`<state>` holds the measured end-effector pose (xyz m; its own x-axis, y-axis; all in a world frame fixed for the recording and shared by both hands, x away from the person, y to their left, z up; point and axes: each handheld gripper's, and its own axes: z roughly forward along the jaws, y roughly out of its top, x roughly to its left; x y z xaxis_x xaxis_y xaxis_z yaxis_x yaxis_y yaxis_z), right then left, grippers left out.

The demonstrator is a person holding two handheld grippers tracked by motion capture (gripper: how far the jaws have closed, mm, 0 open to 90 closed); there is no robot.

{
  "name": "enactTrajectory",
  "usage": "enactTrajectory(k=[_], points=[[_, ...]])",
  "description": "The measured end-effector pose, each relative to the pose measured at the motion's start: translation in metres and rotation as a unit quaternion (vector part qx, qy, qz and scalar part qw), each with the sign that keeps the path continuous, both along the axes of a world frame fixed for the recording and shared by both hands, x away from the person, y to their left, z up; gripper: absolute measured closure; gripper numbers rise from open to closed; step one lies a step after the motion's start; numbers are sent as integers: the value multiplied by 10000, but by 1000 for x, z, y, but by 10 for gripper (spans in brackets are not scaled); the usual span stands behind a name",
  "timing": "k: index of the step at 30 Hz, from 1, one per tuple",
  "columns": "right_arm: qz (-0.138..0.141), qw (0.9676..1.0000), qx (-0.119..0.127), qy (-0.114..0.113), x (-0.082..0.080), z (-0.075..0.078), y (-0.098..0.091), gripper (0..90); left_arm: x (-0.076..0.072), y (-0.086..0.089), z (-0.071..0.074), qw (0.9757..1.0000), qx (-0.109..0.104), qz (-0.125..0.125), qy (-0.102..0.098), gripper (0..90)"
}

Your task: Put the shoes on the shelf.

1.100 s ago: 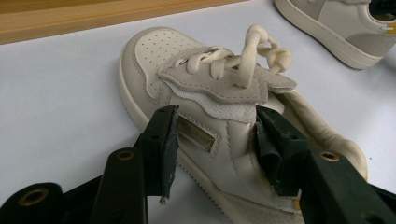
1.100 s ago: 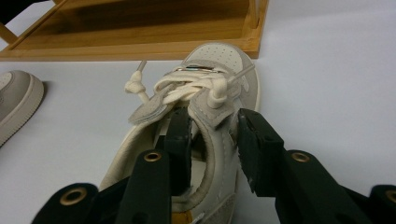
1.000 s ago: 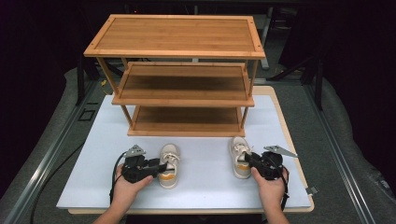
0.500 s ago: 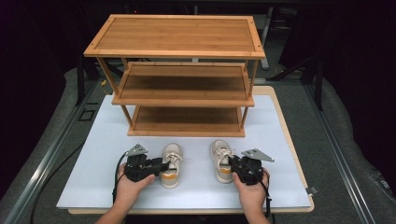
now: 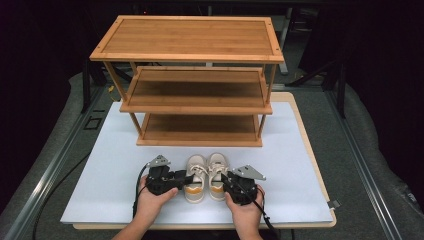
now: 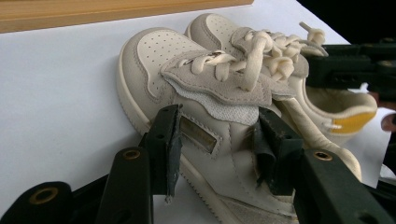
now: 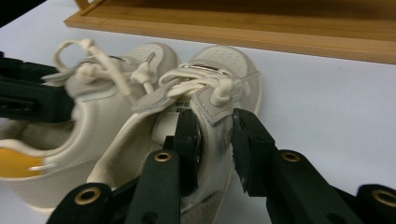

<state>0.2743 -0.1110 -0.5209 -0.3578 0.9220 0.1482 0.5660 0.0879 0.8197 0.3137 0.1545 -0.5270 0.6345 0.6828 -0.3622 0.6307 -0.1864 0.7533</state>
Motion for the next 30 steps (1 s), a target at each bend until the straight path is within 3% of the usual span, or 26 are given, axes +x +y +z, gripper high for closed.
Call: enactTrajectory(k=[3,6,10,15,19,22,30], points=[[112,9997,234,-5,-4,-2,-1,709,-1,1,-1,10000,-40,61,-13,545],[212,9997,134,15,-6,0,-3,721,-3,1,-2,9999,-46,141,-10,545],[301,9992,205,167,-8,1,-9,724,-4,0,-2,9998,-37,166,-84,543],[265,9994,159,151,-11,2,-5,714,-6,-2,-2,9998,-8,196,-100,542],[299,9981,492,233,-14,1,-3,686,-7,-3,-1,9997,-61,237,-20,538],[320,9987,335,204,-16,2,-1,680,-8,-2,-1,9997,-66,242,-11,538],[427,9970,606,222,-13,-1,-6,598,-9,0,-3,9996,-144,233,-43,528]])
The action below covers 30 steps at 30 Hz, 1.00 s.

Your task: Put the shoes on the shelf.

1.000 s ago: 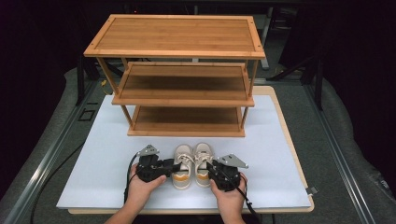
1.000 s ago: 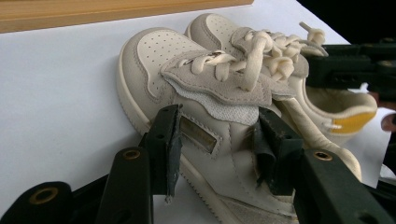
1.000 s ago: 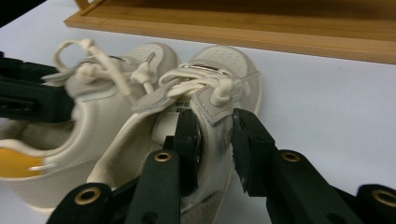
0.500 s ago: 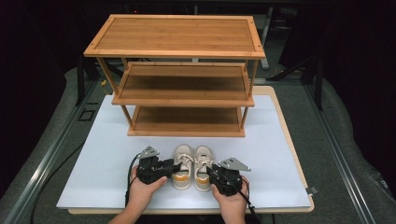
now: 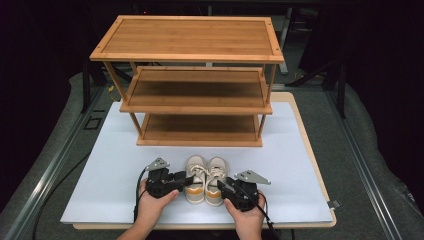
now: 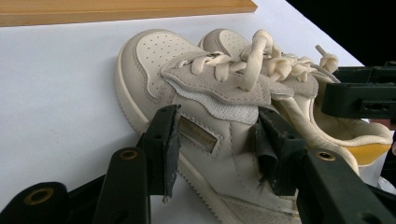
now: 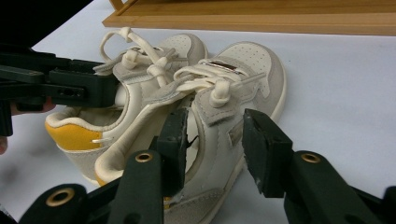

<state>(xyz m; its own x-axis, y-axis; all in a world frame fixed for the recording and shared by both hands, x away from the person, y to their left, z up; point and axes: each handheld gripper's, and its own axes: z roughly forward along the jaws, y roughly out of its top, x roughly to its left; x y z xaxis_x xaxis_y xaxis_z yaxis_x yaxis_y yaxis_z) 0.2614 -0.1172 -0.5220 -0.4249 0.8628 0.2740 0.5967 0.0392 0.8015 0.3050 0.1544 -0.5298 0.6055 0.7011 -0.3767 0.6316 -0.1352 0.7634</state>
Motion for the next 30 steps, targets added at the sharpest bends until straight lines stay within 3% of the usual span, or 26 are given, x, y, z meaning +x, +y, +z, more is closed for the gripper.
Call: enactTrajectory(k=[6,10,14,20,24,26,30], points=[[-131,9999,65,-3,2,-4,-1,555,-2,-4,-3,9999,81,136,44,475],[-202,9997,87,-48,5,-7,3,534,-6,-8,-5,9993,30,379,-12,447],[-323,9992,229,-15,5,-12,4,530,-11,-9,-7,9981,-151,602,-63,480],[-501,9961,718,54,3,-18,2,544,-15,-9,-10,9957,-377,850,4,496],[-587,9954,754,67,3,-20,3,539,-20,-12,-15,9925,-540,1096,-85,489],[-622,9943,865,36,3,-22,4,540,-22,-13,-16,9918,-557,1142,-156,492],[-623,9947,806,109,4,-21,3,555,-19,-13,-16,9911,-580,1189,-143,510]])
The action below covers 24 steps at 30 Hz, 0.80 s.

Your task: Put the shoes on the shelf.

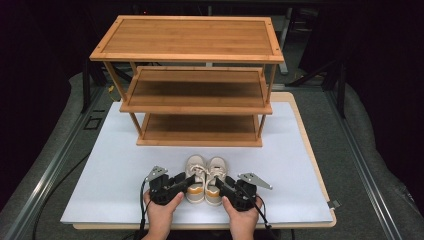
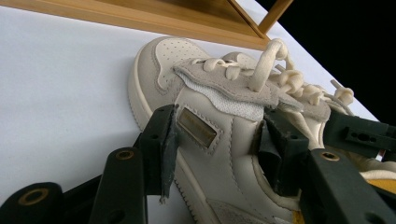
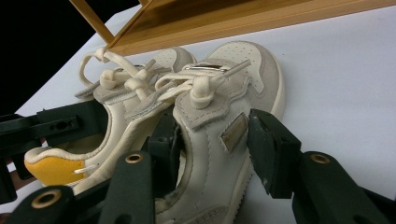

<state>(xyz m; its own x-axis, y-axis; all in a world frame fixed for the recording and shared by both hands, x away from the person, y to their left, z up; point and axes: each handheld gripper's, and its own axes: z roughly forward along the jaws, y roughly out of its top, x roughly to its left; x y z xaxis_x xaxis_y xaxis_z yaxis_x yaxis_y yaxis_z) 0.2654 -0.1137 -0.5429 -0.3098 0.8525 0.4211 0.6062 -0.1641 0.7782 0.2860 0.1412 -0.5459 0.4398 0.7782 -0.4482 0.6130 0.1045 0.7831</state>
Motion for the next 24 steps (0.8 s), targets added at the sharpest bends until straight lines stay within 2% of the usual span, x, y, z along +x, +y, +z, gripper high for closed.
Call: enactTrajectory(k=[3,5,9,11,16,17,18,19,24], points=[[-95,9999,73,-42,4,0,4,559,4,0,0,10000,54,60,-54,519],[-75,10000,43,-25,7,0,5,559,9,2,0,10000,15,72,-51,521],[-113,9998,158,-31,17,-1,7,555,15,6,-3,9998,-103,156,-79,518],[-154,9997,157,-130,21,-3,9,553,16,5,-4,9997,-138,204,-88,513],[-162,9996,179,-159,21,-4,9,542,15,6,-6,9992,-281,260,-104,501],[-119,9997,205,-93,20,-4,7,534,15,6,-7,9991,-305,268,-124,499],[-179,9996,212,-111,20,-6,8,528,14,6,-8,9990,-334,275,-129,496],[-233,9991,274,-222,20,-7,9,528,14,6,-8,9989,-351,284,-130,494],[-225,9993,261,-146,18,-7,9,531,14,7,-9,9985,-433,305,-131,488]])
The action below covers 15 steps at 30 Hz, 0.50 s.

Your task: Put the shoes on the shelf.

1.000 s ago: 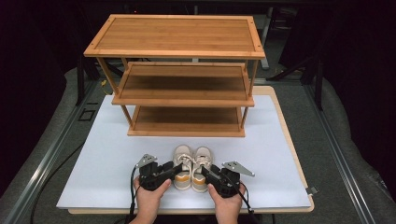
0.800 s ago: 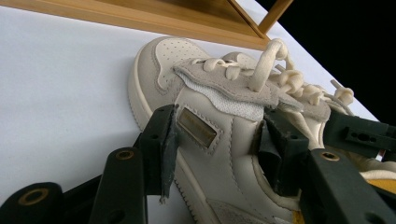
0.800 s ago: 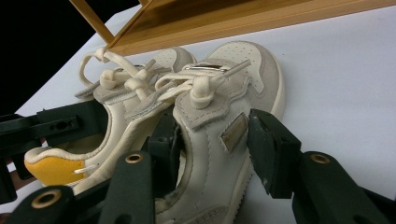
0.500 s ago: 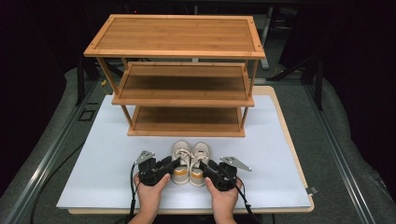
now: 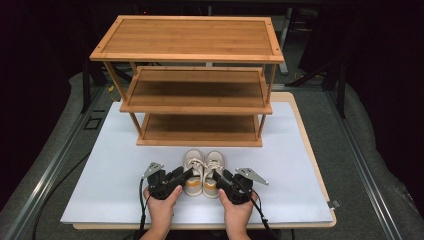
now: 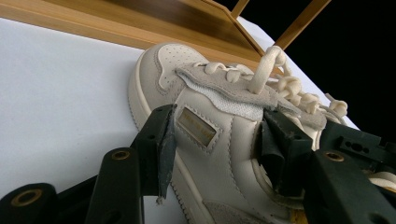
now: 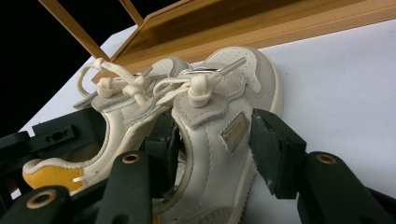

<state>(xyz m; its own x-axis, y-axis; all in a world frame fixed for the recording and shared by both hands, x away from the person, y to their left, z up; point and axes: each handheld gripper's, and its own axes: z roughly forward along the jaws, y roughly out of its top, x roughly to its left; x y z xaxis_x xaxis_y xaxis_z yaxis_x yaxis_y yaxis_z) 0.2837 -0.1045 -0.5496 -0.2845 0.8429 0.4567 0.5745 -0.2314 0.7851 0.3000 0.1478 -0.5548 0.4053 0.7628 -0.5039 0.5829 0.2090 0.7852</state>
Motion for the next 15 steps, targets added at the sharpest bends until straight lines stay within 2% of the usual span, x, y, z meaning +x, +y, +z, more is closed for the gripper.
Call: enactTrajectory(k=[4,10,13,15], points=[[-103,9999,-4,-96,0,-1,2,553,1,1,0,10000,1,-54,-16,505],[-62,10000,-42,19,0,1,2,571,1,2,0,10000,-42,-61,18,517],[-129,9999,28,-28,1,0,3,575,2,2,1,10000,-40,-47,32,532],[-170,9999,2,28,1,1,3,575,3,2,2,10000,-24,-41,39,534]])
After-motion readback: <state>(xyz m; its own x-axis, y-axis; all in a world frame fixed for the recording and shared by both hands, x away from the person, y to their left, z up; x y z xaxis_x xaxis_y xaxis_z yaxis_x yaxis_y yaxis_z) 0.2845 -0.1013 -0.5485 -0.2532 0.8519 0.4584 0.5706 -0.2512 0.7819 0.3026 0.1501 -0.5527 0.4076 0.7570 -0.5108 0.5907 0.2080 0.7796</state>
